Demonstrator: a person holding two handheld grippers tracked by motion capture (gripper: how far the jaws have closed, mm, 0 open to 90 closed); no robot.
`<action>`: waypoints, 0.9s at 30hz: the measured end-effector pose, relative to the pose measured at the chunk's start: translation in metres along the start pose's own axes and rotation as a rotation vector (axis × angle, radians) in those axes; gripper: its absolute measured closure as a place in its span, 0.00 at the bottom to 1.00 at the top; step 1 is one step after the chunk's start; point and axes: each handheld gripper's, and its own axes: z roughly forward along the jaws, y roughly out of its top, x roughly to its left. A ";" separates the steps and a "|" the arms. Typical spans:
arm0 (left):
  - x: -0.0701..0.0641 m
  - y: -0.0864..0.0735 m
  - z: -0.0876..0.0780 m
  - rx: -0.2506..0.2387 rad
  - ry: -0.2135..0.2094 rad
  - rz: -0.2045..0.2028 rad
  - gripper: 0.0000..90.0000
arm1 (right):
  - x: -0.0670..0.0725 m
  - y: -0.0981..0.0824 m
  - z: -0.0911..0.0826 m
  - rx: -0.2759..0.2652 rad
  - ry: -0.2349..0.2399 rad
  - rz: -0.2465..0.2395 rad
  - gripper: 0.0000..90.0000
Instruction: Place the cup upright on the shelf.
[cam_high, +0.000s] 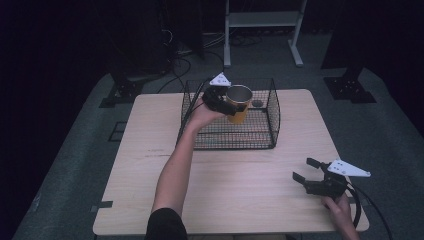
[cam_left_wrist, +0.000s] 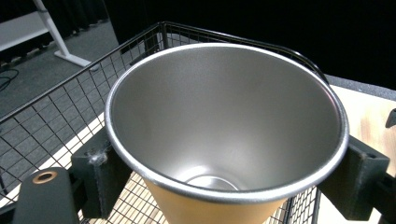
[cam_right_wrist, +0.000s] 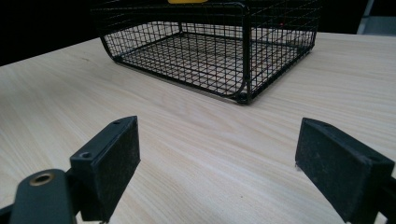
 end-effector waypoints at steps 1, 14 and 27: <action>0.001 -0.001 0.001 0.004 0.001 -0.001 0.16 | 0.000 0.000 0.000 0.000 0.000 0.000 0.14; 0.014 -0.015 0.019 0.037 -0.019 -0.041 0.16 | 0.000 0.000 0.000 -0.002 0.002 -0.003 0.14; 0.015 -0.026 0.036 0.077 -0.035 -0.044 0.16 | 0.000 0.000 0.000 -0.003 0.004 -0.002 0.14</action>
